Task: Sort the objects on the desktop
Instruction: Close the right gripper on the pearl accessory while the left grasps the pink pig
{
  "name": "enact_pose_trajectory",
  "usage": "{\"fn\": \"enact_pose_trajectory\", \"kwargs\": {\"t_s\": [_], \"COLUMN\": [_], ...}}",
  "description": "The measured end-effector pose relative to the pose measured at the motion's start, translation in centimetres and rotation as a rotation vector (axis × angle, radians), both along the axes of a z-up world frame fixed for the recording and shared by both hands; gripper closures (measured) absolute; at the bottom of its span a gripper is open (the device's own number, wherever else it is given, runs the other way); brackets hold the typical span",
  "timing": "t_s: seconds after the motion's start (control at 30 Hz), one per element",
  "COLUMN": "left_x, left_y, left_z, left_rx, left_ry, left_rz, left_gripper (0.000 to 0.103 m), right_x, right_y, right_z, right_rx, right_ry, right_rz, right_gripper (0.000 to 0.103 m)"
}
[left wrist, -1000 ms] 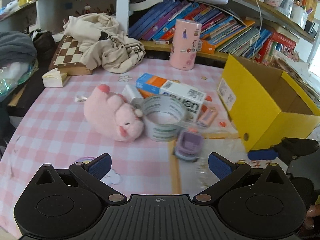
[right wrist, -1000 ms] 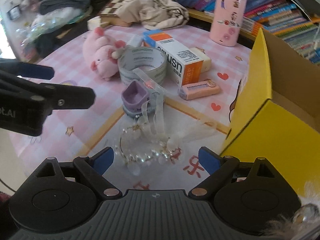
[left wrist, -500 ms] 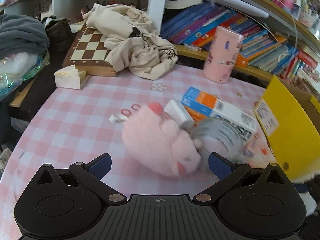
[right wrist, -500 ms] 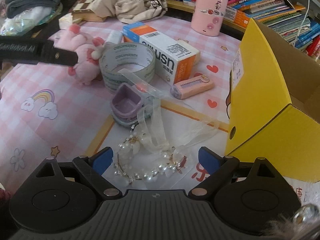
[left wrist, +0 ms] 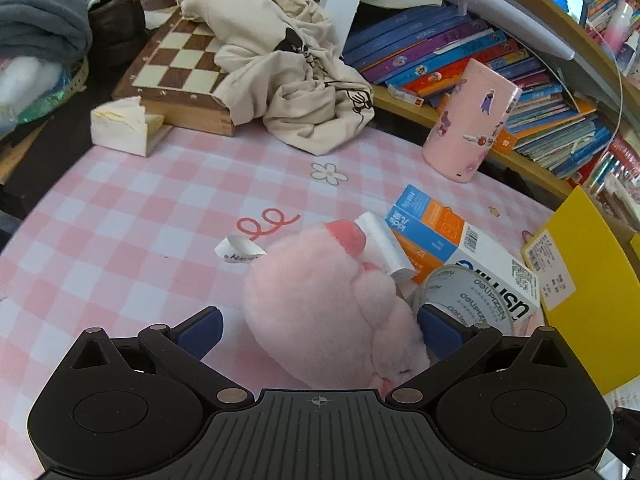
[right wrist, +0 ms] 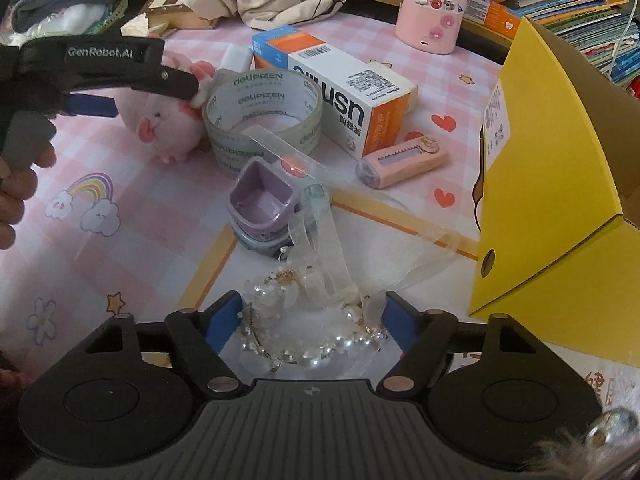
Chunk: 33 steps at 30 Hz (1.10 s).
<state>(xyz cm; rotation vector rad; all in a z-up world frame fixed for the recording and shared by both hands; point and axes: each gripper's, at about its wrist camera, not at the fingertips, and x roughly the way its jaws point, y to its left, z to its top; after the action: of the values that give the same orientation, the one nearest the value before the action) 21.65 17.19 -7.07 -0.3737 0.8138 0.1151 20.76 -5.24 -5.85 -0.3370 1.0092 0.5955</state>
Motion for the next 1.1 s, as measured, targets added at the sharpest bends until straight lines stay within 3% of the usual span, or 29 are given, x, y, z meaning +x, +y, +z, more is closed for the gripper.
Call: {"fn": "enact_pose_trajectory", "kwargs": {"t_s": [0.03, 0.1, 0.23, 0.6, 1.1], "left_x": [0.0, -0.1, -0.7, -5.0, -8.0], "left_y": [0.1, 0.2, 0.3, 0.9, -1.5], "left_z": [0.0, 0.0, 0.8, 5.2, 7.8], "left_rx": [-0.010, -0.042, -0.060, -0.102, -0.091], "left_ry": [-0.001, -0.008, -0.002, -0.113, -0.185], "left_rz": [-0.002, -0.021, -0.032, -0.006, -0.103], "left_gripper": [0.005, 0.016, 0.025, 0.027, 0.027], "right_x": [-0.1, -0.3, -0.8, -2.2, -5.5], "right_y": [0.0, 0.0, 0.1, -2.2, -4.2], "right_z": [0.1, 0.2, 0.7, 4.3, 8.2], "right_rx": [0.004, 0.004, 0.006, 0.067, 0.139], "right_ry": [-0.005, -0.017, -0.043, -0.162, -0.264], "right_rz": [0.003, 0.011, 0.021, -0.049, -0.104], "right_gripper": [0.041, 0.045, 0.053, 0.053, 0.053]}}
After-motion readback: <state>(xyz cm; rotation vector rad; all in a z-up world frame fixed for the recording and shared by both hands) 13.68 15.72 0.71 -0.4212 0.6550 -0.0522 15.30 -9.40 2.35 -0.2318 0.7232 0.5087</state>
